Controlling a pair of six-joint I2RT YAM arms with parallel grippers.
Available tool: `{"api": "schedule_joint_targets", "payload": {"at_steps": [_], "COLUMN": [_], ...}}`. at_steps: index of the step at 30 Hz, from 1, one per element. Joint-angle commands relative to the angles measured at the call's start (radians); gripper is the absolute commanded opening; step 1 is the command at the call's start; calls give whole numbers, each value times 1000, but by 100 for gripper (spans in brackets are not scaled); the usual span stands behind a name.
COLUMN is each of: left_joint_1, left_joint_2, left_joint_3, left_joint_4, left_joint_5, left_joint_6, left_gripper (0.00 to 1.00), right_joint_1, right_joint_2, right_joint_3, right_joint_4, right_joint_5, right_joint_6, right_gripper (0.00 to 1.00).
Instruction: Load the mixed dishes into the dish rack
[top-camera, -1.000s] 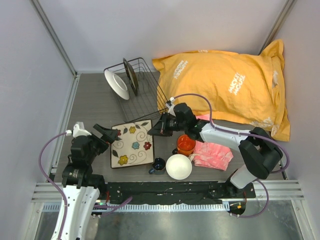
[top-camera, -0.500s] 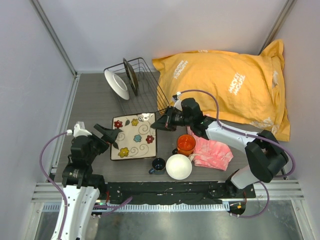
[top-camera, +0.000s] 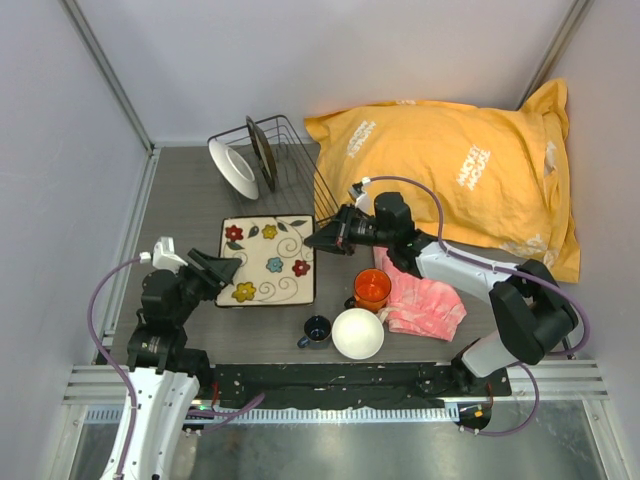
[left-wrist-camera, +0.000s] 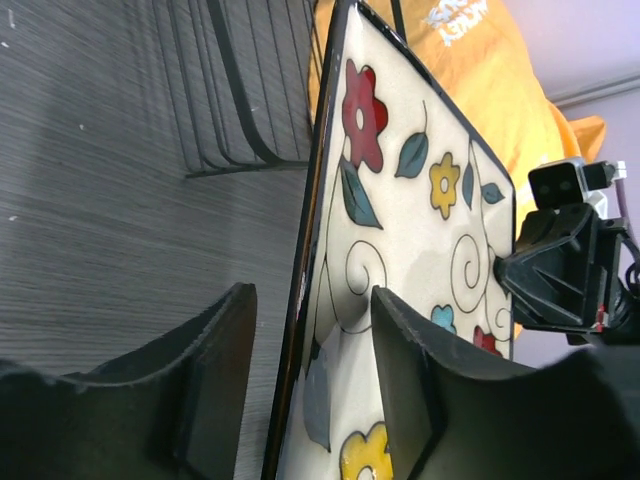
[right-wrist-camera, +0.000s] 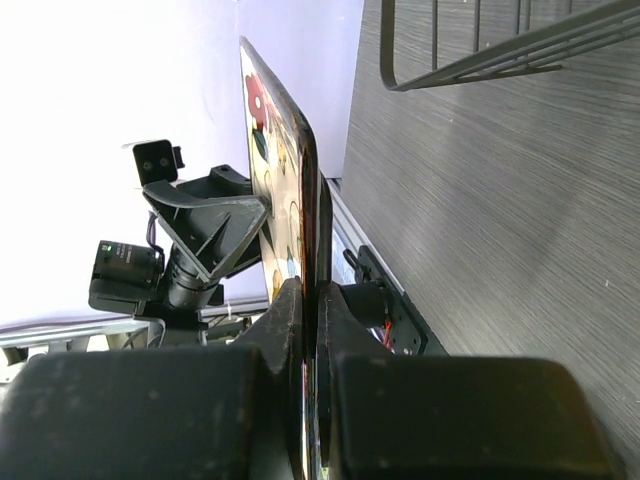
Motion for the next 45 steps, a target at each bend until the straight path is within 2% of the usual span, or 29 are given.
{"api": "schedule_joint_targets", "payload": {"at_steps": [1,12,28,30,36,37,40,42,43,44,45], "left_joint_1": [0,-2,0,-2,-2,0,0,-2,-2,0,0], "left_joint_2": [-8,-11,35,38,38,38,38,33,32,26,23], "left_joint_3": [5,-9,-44,-53,-50,-49,-50,-49,-49,-52,-52], "left_joint_4": [54,79,202,215,214,212,215,226,234,255,266], "left_joint_5": [35,68,148,156,157,159,162,171,177,185,194], "left_joint_6": [-9,-25,-63,-68,-71,-69,-71,-75,-86,-91,-97], "left_gripper": [51,50,46,42,3,0,0,0,0,0,0], "right_joint_1": [-19,-75,-75,-76,-76,-76,-76,-76,-76,-78,-78], "right_joint_2": [-104,-104,-72,-66,-58,-58,-55,-49,-48,-44,-41], "right_joint_3": [37,36,8,10,13,16,19,19,17,10,7], "right_joint_4": [164,108,205,213,185,179,150,133,128,127,127], "right_joint_5": [-75,-97,-123,-127,-124,-123,-120,-121,-121,-121,-123], "right_joint_6": [50,-10,47,53,26,14,-11,-34,-40,-45,-48], "right_gripper": [1,1,1,1,1,1,1,8,15,27,31]}}
